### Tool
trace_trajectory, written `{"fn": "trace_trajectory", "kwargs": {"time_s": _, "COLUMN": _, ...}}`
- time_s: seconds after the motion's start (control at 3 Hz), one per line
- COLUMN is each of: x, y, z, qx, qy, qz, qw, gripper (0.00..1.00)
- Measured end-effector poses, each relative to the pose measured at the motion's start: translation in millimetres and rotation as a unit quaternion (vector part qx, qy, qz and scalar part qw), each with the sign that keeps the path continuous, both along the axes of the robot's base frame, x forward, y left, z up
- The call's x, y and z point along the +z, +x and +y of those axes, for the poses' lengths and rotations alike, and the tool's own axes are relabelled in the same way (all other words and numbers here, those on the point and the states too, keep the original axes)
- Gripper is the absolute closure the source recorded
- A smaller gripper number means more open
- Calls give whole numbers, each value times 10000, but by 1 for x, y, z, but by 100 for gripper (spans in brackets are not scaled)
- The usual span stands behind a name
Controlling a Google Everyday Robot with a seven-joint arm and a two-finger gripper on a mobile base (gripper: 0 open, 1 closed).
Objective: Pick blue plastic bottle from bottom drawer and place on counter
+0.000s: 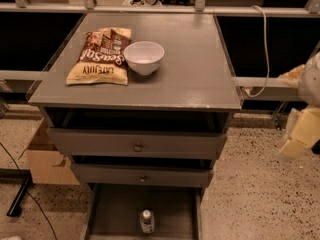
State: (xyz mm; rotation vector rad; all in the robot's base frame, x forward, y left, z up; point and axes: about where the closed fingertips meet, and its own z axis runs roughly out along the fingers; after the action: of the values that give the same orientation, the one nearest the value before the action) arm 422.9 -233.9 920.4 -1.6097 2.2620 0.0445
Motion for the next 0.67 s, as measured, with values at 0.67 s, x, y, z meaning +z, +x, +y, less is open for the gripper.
{"fn": "trace_trajectory", "kwargs": {"time_s": 0.67, "x": -63, "y": -9, "z": -28, "qx": -267, "qy": 610, "qz": 62, "qw": 9978, "gripper": 0}}
